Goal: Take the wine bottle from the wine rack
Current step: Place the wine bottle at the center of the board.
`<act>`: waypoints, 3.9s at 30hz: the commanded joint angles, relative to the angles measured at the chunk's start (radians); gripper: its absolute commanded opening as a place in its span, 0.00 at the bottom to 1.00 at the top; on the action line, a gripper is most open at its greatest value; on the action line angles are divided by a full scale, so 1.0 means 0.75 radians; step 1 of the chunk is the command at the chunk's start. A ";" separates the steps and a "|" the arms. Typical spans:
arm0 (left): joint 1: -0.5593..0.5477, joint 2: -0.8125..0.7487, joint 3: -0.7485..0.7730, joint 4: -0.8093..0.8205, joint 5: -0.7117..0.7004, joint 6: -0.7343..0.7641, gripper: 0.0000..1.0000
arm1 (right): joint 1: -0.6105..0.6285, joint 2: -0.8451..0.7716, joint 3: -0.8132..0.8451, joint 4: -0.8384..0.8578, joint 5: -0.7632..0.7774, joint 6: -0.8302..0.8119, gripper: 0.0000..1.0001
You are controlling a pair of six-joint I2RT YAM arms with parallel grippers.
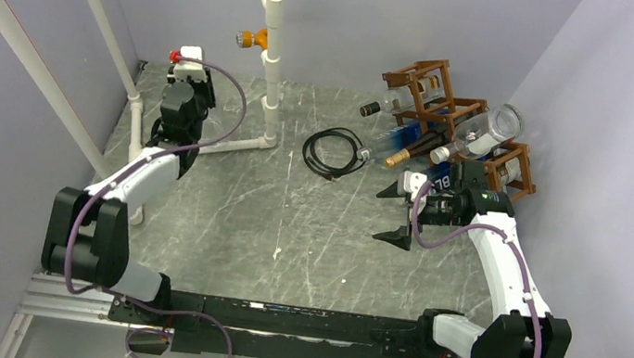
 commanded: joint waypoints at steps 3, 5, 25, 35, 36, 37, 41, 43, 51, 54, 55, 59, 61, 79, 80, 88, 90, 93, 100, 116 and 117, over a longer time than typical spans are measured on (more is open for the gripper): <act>0.089 0.142 0.237 0.440 0.091 -0.011 0.00 | -0.005 0.001 0.001 0.024 -0.030 -0.060 1.00; 0.109 0.205 0.284 0.468 0.126 -0.014 0.00 | -0.004 0.005 0.002 0.022 -0.030 -0.061 1.00; 0.162 0.615 0.539 0.626 0.445 -0.135 0.00 | -0.006 0.034 0.002 0.021 -0.017 -0.065 1.00; 0.154 0.634 0.513 0.614 0.584 -0.129 0.00 | -0.005 0.037 0.002 0.023 -0.013 -0.061 1.00; 0.153 0.634 0.511 0.613 0.593 -0.126 0.01 | -0.006 0.037 0.002 0.024 -0.013 -0.061 1.00; 0.152 0.636 0.508 0.610 0.604 -0.125 0.02 | -0.004 0.036 0.002 0.024 -0.013 -0.060 1.00; 0.147 0.636 0.498 0.592 0.637 -0.117 0.08 | -0.005 0.037 0.002 0.024 -0.013 -0.060 1.00; 0.143 0.634 0.492 0.586 0.647 -0.115 0.13 | -0.005 0.034 0.002 0.024 -0.011 -0.059 1.00; 0.142 0.594 0.441 0.559 0.639 -0.109 0.40 | -0.005 0.032 0.004 0.024 -0.011 -0.056 1.00; 0.142 0.567 0.419 0.553 0.630 -0.108 0.50 | -0.004 0.033 0.004 0.022 -0.011 -0.057 1.00; 0.142 0.559 0.414 0.551 0.628 -0.108 0.53 | -0.004 0.030 0.004 0.022 -0.011 -0.057 1.00; 0.142 0.518 0.392 0.540 0.626 -0.108 0.70 | -0.006 0.029 0.004 0.020 -0.011 -0.059 1.00; 0.142 0.492 0.381 0.528 0.635 -0.107 0.75 | -0.004 0.029 0.006 0.019 -0.011 -0.059 1.00; 0.144 0.109 0.171 0.230 0.655 -0.160 1.00 | -0.006 0.006 0.009 0.012 -0.019 -0.063 1.00; 0.144 0.096 0.171 0.197 0.657 -0.164 1.00 | -0.005 0.007 0.009 0.013 -0.018 -0.063 1.00; 0.146 -0.029 0.175 -0.078 0.712 -0.285 1.00 | -0.017 -0.001 0.009 0.014 -0.019 -0.059 1.00; 0.146 -0.077 0.176 -0.151 0.739 -0.323 1.00 | -0.023 -0.005 0.009 0.014 -0.024 -0.058 1.00; 0.146 -0.142 0.169 -0.246 0.762 -0.378 0.99 | -0.030 -0.007 0.009 0.012 -0.028 -0.058 1.00; 0.146 -0.295 0.118 -0.397 0.833 -0.475 0.99 | -0.050 -0.013 0.011 0.007 -0.047 -0.056 1.00; 0.146 -0.557 -0.015 -0.700 1.084 -0.478 0.99 | -0.065 -0.009 0.129 -0.122 -0.035 -0.092 1.00; 0.146 -0.575 -0.024 -0.743 1.081 -0.452 1.00 | -0.065 -0.004 0.142 -0.141 -0.024 -0.099 1.00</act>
